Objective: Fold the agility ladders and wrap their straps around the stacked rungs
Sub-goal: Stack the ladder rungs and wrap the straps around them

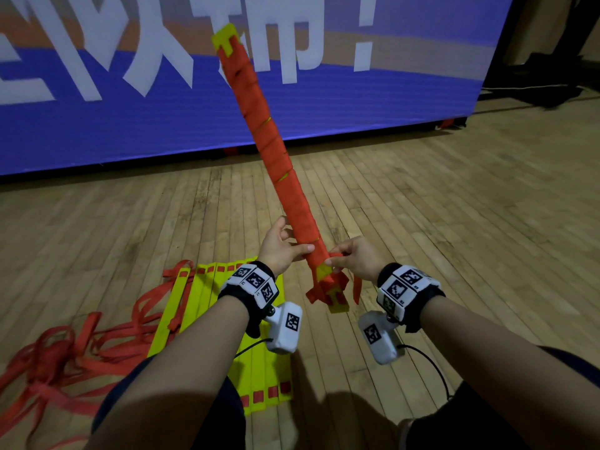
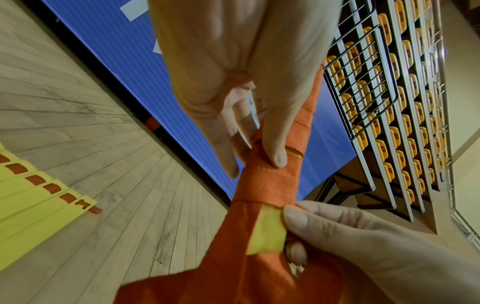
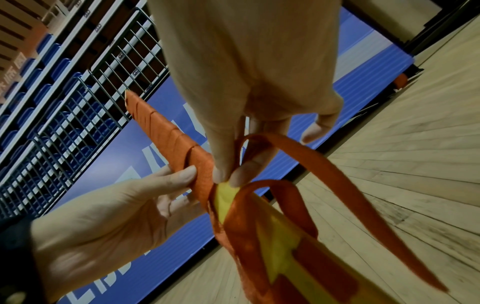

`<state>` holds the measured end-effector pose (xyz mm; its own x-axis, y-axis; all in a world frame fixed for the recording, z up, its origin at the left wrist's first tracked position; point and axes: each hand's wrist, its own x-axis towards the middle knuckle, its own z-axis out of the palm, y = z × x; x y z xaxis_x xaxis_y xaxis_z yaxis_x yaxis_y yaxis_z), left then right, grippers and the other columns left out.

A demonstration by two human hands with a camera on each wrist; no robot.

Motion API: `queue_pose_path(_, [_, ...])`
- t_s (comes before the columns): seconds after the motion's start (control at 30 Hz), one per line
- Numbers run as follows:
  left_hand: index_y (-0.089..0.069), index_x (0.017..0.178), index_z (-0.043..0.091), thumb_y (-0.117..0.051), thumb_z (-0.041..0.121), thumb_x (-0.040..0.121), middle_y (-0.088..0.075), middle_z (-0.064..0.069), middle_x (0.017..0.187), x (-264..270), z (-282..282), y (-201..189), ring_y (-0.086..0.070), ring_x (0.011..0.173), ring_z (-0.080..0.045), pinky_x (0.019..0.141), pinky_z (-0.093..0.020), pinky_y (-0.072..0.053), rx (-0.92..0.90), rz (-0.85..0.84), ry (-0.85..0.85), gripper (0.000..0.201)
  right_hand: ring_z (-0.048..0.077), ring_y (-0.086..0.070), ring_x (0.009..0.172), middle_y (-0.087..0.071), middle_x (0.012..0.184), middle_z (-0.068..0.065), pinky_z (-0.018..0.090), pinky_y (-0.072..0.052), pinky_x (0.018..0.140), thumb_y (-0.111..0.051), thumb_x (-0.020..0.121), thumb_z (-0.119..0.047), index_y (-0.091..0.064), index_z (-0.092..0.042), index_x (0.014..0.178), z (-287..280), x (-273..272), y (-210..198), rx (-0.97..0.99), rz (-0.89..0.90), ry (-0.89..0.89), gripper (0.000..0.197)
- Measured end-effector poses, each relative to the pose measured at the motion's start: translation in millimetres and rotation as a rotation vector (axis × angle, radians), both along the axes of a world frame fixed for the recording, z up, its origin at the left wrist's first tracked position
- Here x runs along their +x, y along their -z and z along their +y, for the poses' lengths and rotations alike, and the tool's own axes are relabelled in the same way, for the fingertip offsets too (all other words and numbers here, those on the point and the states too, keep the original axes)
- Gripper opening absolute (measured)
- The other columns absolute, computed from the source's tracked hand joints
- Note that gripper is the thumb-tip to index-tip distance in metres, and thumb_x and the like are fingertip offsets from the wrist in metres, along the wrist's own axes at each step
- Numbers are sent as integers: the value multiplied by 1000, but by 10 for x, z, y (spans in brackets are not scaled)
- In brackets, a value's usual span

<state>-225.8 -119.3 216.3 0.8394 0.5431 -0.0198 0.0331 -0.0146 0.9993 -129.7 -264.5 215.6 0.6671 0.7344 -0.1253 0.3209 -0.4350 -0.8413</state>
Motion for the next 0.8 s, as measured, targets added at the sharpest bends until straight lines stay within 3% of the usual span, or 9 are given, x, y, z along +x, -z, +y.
queue_pose_path(0.17, [-42,109,12,-70,-2,81,-61,-1,94,-6,36,16,-65,77,-16,66,-34,-58,50,11,-58,42,4,-61,56,-67,74,5,13,-50,60,-63,89,-7,-69,-1,104,20,-1,15,90,62,17,17])
queue_pose_path(0.27, [-40,106,13,-70,1,83,-60,1,92,-8,38,16,-65,75,-13,61,-29,-57,68,17,-63,40,10,-65,63,-70,89,10,31,-54,77,-58,93,-12,-70,-4,99,39,-3,41,98,88,-2,16])
queue_pose_path(0.33, [-40,106,13,-70,1,82,-60,1,92,-2,22,16,-65,74,-12,57,-26,-56,79,14,-63,40,14,-67,68,-71,88,12,36,-53,85,-55,95,-14,-70,-8,94,45,8,62,76,93,-7,16])
queue_pose_path(0.5, [-40,98,18,-70,-1,82,-63,-3,90,18,-35,14,-66,71,-13,53,-23,-54,81,-8,-37,39,12,-64,64,-68,72,5,33,-54,81,-59,92,-7,-69,0,99,46,18,43,54,86,-5,15])
queue_pose_path(0.73, [-39,92,24,-69,0,83,-65,-5,90,4,-79,-5,-66,69,-13,50,-21,-51,63,-15,8,39,9,-62,62,-67,70,1,24,-52,69,-76,79,-18,-71,-1,94,56,-65,14,25,66,11,22])
queue_pose_path(0.8, [-39,91,24,-70,0,82,-65,-5,92,-5,-78,-17,-66,71,-13,51,-22,-52,43,-20,21,40,14,-66,70,-70,76,3,27,-53,73,-79,75,-26,-73,-7,90,66,-78,13,8,37,25,25])
